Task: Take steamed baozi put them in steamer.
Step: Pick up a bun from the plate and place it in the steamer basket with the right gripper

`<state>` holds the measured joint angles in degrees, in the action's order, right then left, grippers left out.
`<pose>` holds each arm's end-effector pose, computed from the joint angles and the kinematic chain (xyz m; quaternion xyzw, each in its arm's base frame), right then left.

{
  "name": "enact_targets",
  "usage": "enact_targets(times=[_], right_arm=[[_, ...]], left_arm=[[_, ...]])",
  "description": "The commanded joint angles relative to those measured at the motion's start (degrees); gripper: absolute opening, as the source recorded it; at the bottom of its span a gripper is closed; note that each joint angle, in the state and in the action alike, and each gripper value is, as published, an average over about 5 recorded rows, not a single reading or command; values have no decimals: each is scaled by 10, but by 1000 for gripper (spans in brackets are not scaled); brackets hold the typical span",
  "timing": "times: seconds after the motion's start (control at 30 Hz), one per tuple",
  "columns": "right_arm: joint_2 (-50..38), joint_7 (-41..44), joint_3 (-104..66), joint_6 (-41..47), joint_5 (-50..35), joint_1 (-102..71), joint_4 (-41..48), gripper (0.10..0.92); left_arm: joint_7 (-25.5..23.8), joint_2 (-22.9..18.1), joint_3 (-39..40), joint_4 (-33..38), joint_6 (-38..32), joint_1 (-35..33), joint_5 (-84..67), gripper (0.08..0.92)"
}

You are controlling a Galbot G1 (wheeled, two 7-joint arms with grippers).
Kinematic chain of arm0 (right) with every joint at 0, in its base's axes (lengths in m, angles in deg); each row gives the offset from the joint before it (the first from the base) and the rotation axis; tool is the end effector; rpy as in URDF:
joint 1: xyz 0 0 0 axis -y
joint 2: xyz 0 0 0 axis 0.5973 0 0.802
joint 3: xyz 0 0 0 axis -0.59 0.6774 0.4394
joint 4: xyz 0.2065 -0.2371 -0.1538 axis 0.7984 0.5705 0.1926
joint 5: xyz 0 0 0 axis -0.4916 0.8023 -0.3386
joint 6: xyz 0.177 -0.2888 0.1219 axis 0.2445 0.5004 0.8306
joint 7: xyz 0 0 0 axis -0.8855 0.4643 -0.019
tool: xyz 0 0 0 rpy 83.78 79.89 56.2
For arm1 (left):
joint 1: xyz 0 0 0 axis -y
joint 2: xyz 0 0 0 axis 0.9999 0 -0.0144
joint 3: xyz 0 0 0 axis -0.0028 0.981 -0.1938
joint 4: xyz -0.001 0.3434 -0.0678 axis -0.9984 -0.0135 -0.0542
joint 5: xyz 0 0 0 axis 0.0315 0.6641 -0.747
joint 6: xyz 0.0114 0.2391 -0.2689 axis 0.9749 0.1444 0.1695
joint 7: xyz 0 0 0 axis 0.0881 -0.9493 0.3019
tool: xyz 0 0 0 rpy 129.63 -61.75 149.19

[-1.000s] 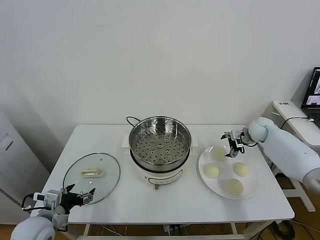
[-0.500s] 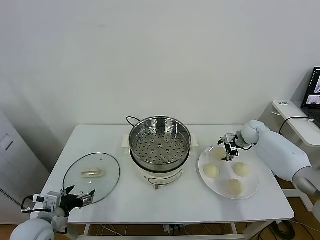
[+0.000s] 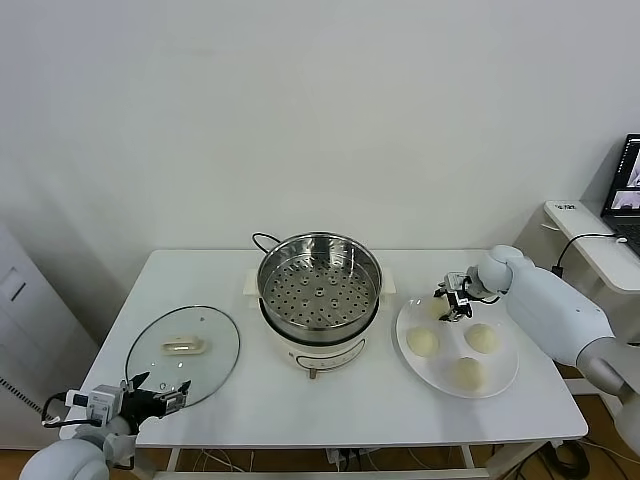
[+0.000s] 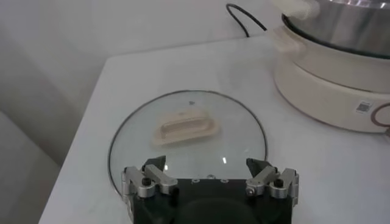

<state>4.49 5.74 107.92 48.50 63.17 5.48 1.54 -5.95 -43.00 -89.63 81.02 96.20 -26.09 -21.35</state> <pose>0.5798 -0.1854 -0.2429 0.4646 -0.5836 0.5825 0.3229 0.2216 0.1215 -0.2626 -0.0533 -0.9405 -0.0729 0.3275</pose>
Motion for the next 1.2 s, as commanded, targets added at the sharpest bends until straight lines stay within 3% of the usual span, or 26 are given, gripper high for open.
enact_targets(times=[0.03,0.33,0.63,1.0,1.2], right_arm=[[-25,3,43,-1,-30,39,-57,557],[-68,43,183,-57,-142,241,-162,560],[2,95,253,-195,-179,368,-156,562],[145,137,221,-414,-120,362,-75,568],[195,137,198,-440,-36,336,-62,568]], left_arm=[[2,-6,1,2,4,0,4,823],[2,2,-2,-2,4,-1,6,823],[2,9,0,2,2,-4,5,823],[3,18,1,7,6,-4,6,823],[3,21,1,5,6,-5,5,823]])
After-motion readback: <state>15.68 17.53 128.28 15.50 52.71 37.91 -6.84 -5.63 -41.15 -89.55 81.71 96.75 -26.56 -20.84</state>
